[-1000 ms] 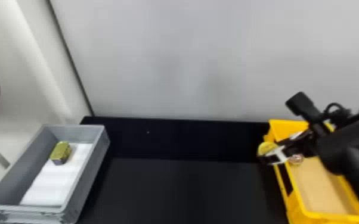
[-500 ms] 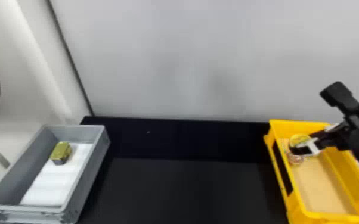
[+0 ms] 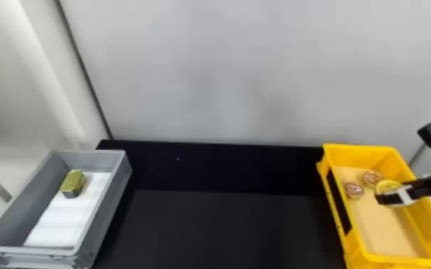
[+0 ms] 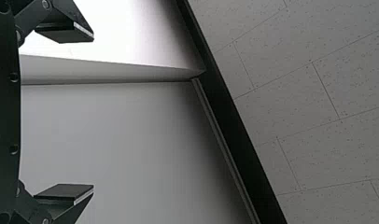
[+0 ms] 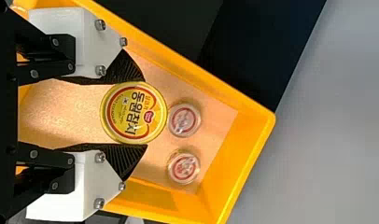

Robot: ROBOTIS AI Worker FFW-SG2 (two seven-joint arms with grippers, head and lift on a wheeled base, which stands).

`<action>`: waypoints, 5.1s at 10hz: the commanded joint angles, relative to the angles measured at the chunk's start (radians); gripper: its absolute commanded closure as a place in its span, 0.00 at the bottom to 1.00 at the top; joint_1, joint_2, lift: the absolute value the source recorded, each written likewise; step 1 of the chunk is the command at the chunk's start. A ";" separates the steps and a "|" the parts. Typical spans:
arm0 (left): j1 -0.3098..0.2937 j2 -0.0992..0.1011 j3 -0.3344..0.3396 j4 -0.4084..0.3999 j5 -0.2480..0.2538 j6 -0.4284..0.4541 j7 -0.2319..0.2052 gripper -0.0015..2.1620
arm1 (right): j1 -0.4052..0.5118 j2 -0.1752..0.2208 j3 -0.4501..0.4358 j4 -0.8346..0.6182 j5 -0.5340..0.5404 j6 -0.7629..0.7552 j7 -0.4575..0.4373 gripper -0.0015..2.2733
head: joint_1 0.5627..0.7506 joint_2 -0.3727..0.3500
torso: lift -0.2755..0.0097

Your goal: Pick up the round yellow can and place it in the yellow rectangular box

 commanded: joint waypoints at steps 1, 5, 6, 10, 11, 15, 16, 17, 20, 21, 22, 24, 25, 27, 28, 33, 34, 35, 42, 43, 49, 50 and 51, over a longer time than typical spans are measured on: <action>0.004 -0.003 0.007 -0.007 -0.002 0.002 -0.001 0.06 | 0.007 0.018 -0.086 0.074 0.001 -0.074 -0.027 0.30 | 0.53 0.59 | 0.93; 0.004 -0.008 0.006 -0.007 -0.007 -0.003 -0.001 0.06 | -0.019 0.062 -0.178 0.267 -0.024 -0.184 -0.149 0.30 | 0.53 0.59 | 0.93; 0.006 -0.009 0.007 -0.007 -0.007 -0.004 0.001 0.06 | -0.033 0.065 -0.176 0.333 -0.073 -0.199 -0.198 0.30 | 0.53 0.59 | 0.93; 0.006 -0.011 0.003 -0.006 -0.010 -0.015 -0.001 0.06 | -0.067 0.065 -0.162 0.491 -0.292 -0.212 -0.385 0.30 | 0.53 0.59 | 0.93; 0.006 -0.011 0.003 -0.006 -0.010 -0.017 -0.001 0.06 | -0.070 0.062 -0.167 0.506 -0.328 -0.210 -0.408 0.31 | 0.53 0.59 | 0.93; 0.006 -0.012 0.003 -0.006 -0.010 -0.017 0.001 0.06 | -0.071 0.059 -0.171 0.510 -0.348 -0.199 -0.431 0.30 | 0.53 0.59 | 0.93; 0.004 -0.014 0.003 -0.004 -0.010 -0.017 0.001 0.06 | -0.071 0.061 -0.171 0.506 -0.354 -0.193 -0.437 0.23 | 0.53 0.59 | 0.93; 0.004 -0.014 0.004 -0.004 -0.010 -0.017 -0.001 0.06 | -0.071 0.061 -0.171 0.505 -0.362 -0.189 -0.439 0.14 | 0.53 0.59 | 0.93; 0.006 -0.014 0.007 -0.006 -0.010 -0.017 -0.001 0.06 | -0.064 0.059 -0.167 0.463 -0.369 -0.167 -0.439 0.04 | 0.53 0.59 | 0.93; 0.006 -0.014 0.010 -0.006 -0.010 -0.017 -0.001 0.06 | -0.053 0.061 -0.164 0.399 -0.374 -0.161 -0.436 0.04 | 0.53 0.59 | 0.93; 0.006 -0.014 0.010 -0.006 -0.010 -0.015 -0.001 0.06 | -0.033 0.061 -0.164 0.290 -0.375 -0.146 -0.436 0.04 | 0.53 0.59 | 0.93; 0.015 -0.014 0.018 -0.010 -0.010 -0.011 -0.001 0.06 | -0.015 0.062 -0.159 0.022 -0.374 -0.083 -0.483 0.04 | 0.53 0.59 | 0.93; 0.018 -0.014 0.023 -0.012 -0.010 -0.009 -0.001 0.06 | -0.018 0.064 -0.161 -0.122 -0.375 -0.064 -0.538 0.04 | 0.53 0.59 | 0.93; 0.030 -0.015 0.035 -0.020 -0.010 -0.006 -0.001 0.06 | -0.033 0.058 -0.159 -0.394 -0.363 -0.043 -0.703 0.06 | 0.53 0.59 | 0.93; 0.038 -0.014 0.043 -0.023 -0.010 0.000 -0.001 0.06 | -0.041 0.055 -0.161 -0.498 -0.335 -0.043 -0.766 0.06 | 0.53 0.59 | 0.93; 0.050 -0.014 0.069 -0.038 -0.013 0.015 0.001 0.06 | -0.160 0.047 -0.044 -0.718 -0.366 -0.354 -1.057 0.06 | 0.53 0.59 | 0.93; 0.044 -0.012 0.069 -0.040 -0.013 0.015 -0.001 0.06 | -0.228 0.033 -0.007 -0.719 -0.375 -0.408 -1.079 0.06 | 0.53 0.59 | 0.93; 0.041 -0.009 0.072 -0.040 -0.013 0.012 0.001 0.06 | -0.288 0.003 0.034 -0.721 -0.388 -0.436 -1.109 0.06 | 0.53 0.59 | 0.93; 0.012 0.037 0.112 -0.066 -0.033 -0.014 0.002 0.06 | -0.498 -0.074 0.201 -0.719 -0.426 -0.718 -1.251 0.06 | 0.53 0.59 | 0.93; 0.013 0.037 0.113 -0.066 -0.034 -0.012 0.004 0.06 | -0.498 -0.074 0.206 -0.719 -0.429 -0.730 -1.254 0.06 | 0.53 0.59 | 0.93; 0.019 0.034 0.113 -0.066 -0.034 -0.009 0.005 0.06 | -0.502 -0.076 0.215 -0.712 -0.431 -0.732 -1.254 0.06 | 0.53 0.59 | 0.93; 0.021 0.034 0.115 -0.066 -0.034 -0.008 0.008 0.06 | -0.502 -0.076 0.217 -0.710 -0.431 -0.732 -1.255 0.06 | 0.53 0.59 | 0.93; 0.021 0.034 0.115 -0.066 -0.034 -0.008 0.008 0.06 | -0.502 -0.077 0.218 -0.710 -0.432 -0.732 -1.255 0.06 | 0.53 0.59 | 0.93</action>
